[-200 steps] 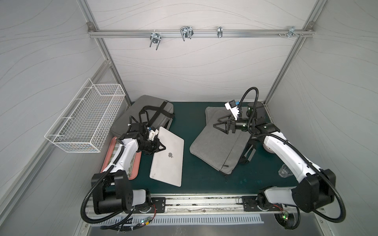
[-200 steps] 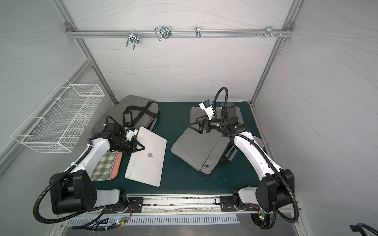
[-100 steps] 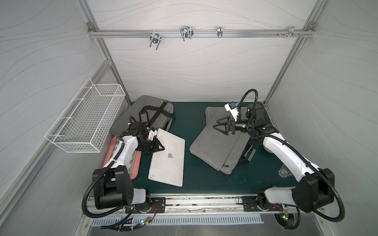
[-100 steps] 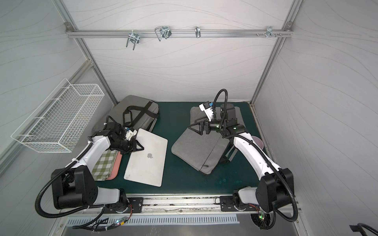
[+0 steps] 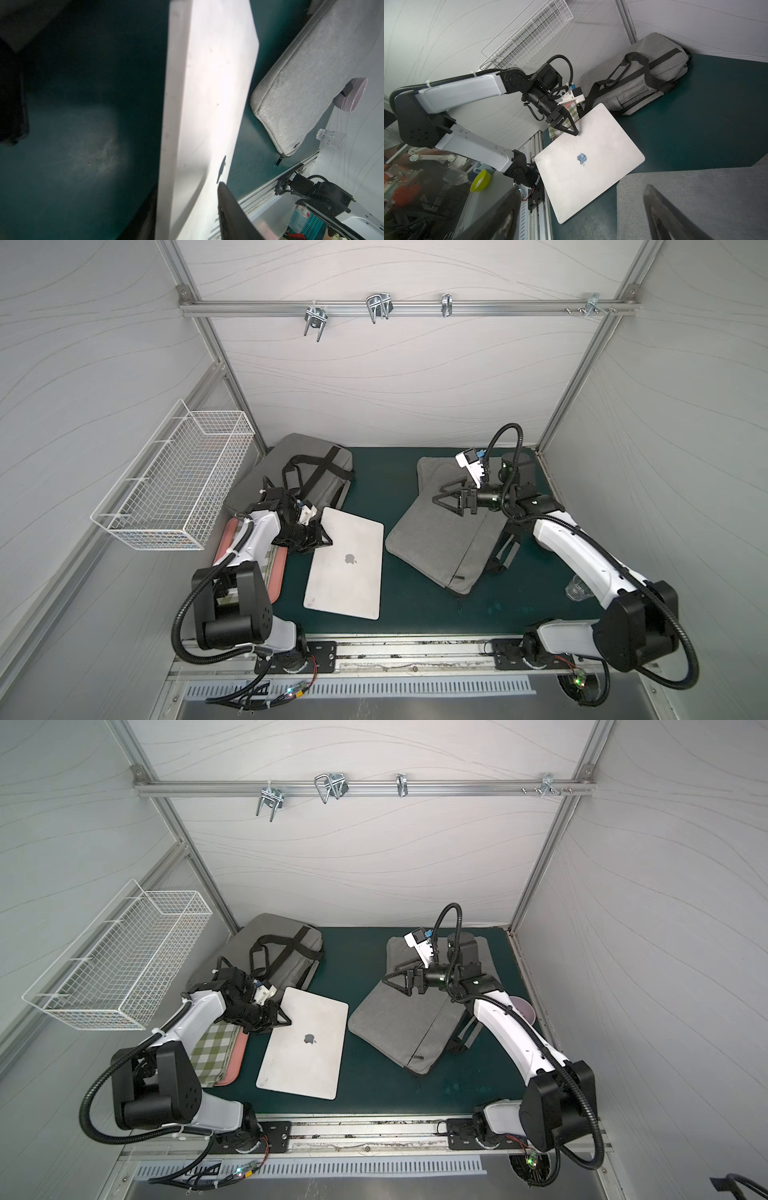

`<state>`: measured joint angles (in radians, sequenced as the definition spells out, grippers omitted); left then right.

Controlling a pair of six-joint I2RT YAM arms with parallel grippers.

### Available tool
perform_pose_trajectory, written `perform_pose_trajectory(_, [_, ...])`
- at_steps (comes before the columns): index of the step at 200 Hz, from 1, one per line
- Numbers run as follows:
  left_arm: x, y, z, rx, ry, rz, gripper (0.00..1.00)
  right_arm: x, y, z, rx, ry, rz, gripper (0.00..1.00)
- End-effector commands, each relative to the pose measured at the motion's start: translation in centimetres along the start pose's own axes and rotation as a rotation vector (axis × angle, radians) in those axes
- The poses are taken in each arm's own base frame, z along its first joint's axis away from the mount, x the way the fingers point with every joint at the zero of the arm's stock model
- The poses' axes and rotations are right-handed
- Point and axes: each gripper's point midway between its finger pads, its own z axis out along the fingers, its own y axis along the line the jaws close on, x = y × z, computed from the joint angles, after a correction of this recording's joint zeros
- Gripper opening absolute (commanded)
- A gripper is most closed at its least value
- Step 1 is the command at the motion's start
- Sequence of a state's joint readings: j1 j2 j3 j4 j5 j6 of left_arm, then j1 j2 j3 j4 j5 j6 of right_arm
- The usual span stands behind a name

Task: Open the zippered laptop bag and take out the laptop
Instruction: Place the laptop at the center of the board.

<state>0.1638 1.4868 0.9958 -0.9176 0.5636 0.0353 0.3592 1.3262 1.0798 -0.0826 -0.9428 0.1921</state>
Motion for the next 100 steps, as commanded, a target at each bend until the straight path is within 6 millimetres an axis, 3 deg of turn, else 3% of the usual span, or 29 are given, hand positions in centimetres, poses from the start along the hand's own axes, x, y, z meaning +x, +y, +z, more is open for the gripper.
perform_pose_trajectory(1, [-1.3, -0.6, 0.0, 0.039, -0.005, 0.031, 0.4, -0.1, 0.4, -0.2, -0.025, -0.01, -0.014, 0.91])
perform_pose_trajectory(54, [-2.3, -0.7, 2.9, 0.125, 0.044, 0.005, 0.33, 0.4, 0.3, -0.1, -0.029, -0.003, -0.001, 0.91])
perform_pose_trajectory(82, [-1.8, 1.7, 4.2, 0.027, 0.084, -0.012, 0.34, 0.9, 0.2, 0.0, -0.028, 0.0, 0.011, 0.91])
perform_pose_trajectory(100, [-2.1, 2.1, 4.2, 0.006, 0.098, -0.025, 0.34, 1.0, 0.1, 0.0, -0.03, 0.003, 0.013, 0.91])
